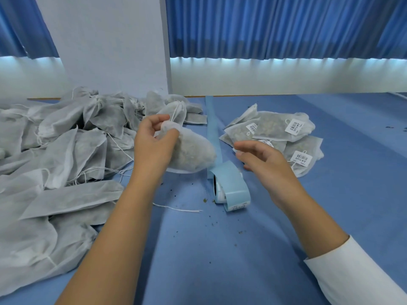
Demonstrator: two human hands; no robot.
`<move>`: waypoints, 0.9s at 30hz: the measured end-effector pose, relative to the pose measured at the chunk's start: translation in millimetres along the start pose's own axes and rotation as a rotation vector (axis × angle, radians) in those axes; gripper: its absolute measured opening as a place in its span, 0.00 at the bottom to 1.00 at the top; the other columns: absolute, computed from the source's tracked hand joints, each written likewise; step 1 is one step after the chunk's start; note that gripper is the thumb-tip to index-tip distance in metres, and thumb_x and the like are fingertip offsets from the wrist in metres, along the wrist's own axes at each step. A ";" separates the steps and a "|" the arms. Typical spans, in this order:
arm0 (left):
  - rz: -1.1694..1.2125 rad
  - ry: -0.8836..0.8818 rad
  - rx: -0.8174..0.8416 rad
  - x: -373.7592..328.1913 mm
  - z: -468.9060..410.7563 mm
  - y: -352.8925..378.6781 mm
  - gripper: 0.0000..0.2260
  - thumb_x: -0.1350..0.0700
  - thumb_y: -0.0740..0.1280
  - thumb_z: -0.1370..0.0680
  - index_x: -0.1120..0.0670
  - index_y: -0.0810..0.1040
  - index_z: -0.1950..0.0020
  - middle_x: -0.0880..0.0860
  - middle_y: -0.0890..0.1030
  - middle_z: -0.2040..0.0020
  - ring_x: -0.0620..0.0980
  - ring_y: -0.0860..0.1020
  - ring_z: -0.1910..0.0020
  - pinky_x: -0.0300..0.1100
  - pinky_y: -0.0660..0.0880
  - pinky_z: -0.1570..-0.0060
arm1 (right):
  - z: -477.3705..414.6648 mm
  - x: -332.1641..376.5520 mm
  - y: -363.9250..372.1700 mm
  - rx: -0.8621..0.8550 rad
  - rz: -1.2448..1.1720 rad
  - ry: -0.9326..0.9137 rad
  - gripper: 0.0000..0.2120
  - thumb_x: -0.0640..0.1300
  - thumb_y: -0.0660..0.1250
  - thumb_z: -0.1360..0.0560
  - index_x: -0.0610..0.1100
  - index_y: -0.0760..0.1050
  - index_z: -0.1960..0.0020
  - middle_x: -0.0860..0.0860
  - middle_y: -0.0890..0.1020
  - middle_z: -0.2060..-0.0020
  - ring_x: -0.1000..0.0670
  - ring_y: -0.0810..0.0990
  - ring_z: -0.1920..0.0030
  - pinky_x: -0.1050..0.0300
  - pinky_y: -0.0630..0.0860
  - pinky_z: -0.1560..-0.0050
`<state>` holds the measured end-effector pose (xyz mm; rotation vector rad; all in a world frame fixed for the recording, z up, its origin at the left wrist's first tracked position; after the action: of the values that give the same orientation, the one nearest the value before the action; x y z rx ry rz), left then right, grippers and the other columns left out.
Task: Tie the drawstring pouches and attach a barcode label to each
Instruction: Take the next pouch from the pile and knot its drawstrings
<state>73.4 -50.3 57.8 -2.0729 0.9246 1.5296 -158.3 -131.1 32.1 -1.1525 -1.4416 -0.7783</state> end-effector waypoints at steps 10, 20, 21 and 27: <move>0.358 -0.174 0.019 -1.7 4.8 13.0 0.12 0.67 0.65 0.23 0.52 0.79 0.48 0.47 0.83 0.56 0.43 0.79 0.58 0.40 0.75 0.52 | 6.4 14.4 16.8 0.161 0.016 -0.153 0.12 0.41 0.66 0.21 0.57 0.80 0.45 0.59 0.84 0.48 0.60 0.80 0.43 0.60 0.73 0.40; -0.184 -0.298 0.109 17.8 1.6 5.8 0.09 0.61 0.66 0.24 0.51 0.80 0.46 0.45 0.81 0.51 0.44 0.76 0.54 0.41 0.73 0.49 | 11.1 30.3 4.2 0.041 0.003 -0.237 0.06 0.41 0.66 0.21 0.47 0.82 0.53 0.58 0.81 0.67 0.59 0.78 0.62 0.71 0.72 0.57; -0.276 -0.262 0.150 16.4 3.1 8.9 0.12 0.61 0.66 0.23 0.53 0.79 0.40 0.47 0.80 0.47 0.44 0.76 0.50 0.41 0.72 0.45 | 12.2 30.9 7.6 0.059 0.015 -0.241 0.07 0.41 0.66 0.21 0.48 0.81 0.54 0.58 0.81 0.67 0.57 0.77 0.63 0.70 0.72 0.59; -0.280 0.145 0.573 -31.3 39.2 53.9 0.12 0.52 0.72 0.23 0.48 0.81 0.40 0.39 0.83 0.43 0.33 0.77 0.40 0.27 0.70 0.40 | 17.4 37.8 18.1 0.122 0.054 -0.303 0.07 0.38 0.67 0.22 0.47 0.81 0.54 0.58 0.82 0.67 0.61 0.79 0.62 0.70 0.73 0.56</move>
<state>2.8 -53.7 78.3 -1.8058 0.9385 0.8518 -145.3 -100.6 63.0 -1.2475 -1.6750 -0.4835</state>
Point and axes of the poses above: each hand's wrist, its own z-axis away from the middle knuckle, its own y-axis out of the palm, x = y × z, the point moved 8 cm from there along -z, towards the middle knuckle
